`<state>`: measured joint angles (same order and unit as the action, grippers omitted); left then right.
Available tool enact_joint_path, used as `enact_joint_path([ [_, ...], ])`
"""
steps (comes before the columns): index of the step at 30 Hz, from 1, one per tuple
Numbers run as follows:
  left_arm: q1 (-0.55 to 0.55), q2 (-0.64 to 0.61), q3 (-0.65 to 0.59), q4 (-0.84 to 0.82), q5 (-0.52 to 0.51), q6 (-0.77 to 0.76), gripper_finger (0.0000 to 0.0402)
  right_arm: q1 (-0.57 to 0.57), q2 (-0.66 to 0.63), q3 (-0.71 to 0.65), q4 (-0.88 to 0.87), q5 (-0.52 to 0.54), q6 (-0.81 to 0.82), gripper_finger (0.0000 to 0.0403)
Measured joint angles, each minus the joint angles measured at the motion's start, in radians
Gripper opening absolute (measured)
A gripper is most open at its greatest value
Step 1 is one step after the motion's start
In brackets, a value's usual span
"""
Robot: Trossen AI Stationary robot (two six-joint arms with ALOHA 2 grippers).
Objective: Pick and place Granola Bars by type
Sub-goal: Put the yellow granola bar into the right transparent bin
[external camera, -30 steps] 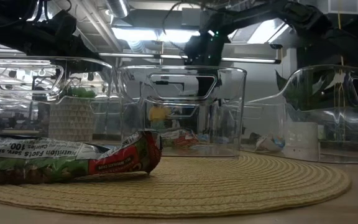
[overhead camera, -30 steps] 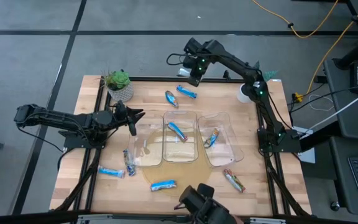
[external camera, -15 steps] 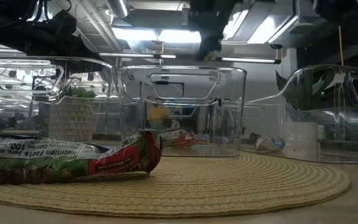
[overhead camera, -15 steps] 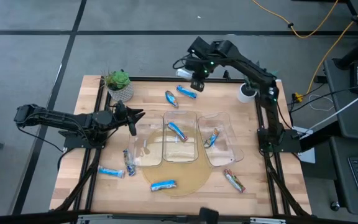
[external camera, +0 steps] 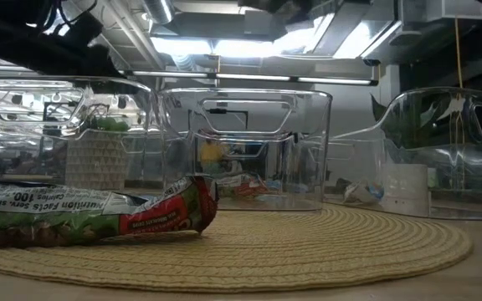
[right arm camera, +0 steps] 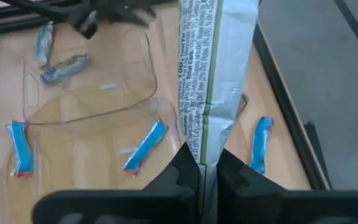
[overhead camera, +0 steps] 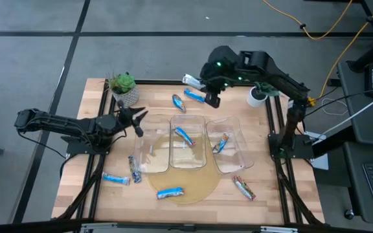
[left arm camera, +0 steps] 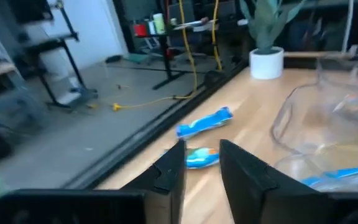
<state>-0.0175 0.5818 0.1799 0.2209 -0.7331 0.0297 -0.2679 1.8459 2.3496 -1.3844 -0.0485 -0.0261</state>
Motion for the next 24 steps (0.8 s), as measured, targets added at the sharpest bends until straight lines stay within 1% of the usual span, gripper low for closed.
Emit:
enact_joint_path([
  [2,0.0,0.0,0.0,0.0,-0.023,0.052,0.0088,0.029,-0.023,-0.014,-0.056,0.047,0.039,0.002],
  [6,0.0,0.0,0.0,0.0,-0.017,0.07,0.0088,0.094,-0.056,-0.021,-0.202,0.156,0.132,0.0046],
  [7,0.0,0.0,0.0,0.0,-0.014,0.07,0.0088,0.11,-0.071,-0.029,-0.185,0.176,0.149,0.0048],
  [9,0.0,0.001,0.0,0.0,0.001,0.07,0.0088,0.14,-0.115,-0.058,-0.172,0.179,0.169,0.0046],
  [12,0.0,-0.001,0.0,0.0,0.023,0.07,0.0088,0.171,-0.181,-0.111,-0.186,0.192,0.226,0.0031],
  [15,0.0,-0.001,0.0,-0.002,0.028,0.07,0.0088,0.191,-0.265,-0.231,-0.176,0.223,0.277,0.0015],
  [19,0.0,-0.001,0.0,0.0,0.033,0.06,0.0088,0.207,-0.409,-0.447,-0.149,0.276,0.339,0.0016],
  [24,0.0,-0.001,0.0,-0.001,0.103,-0.063,0.0088,0.206,-0.568,-0.754,0.013,0.284,0.366,0.0046],
])
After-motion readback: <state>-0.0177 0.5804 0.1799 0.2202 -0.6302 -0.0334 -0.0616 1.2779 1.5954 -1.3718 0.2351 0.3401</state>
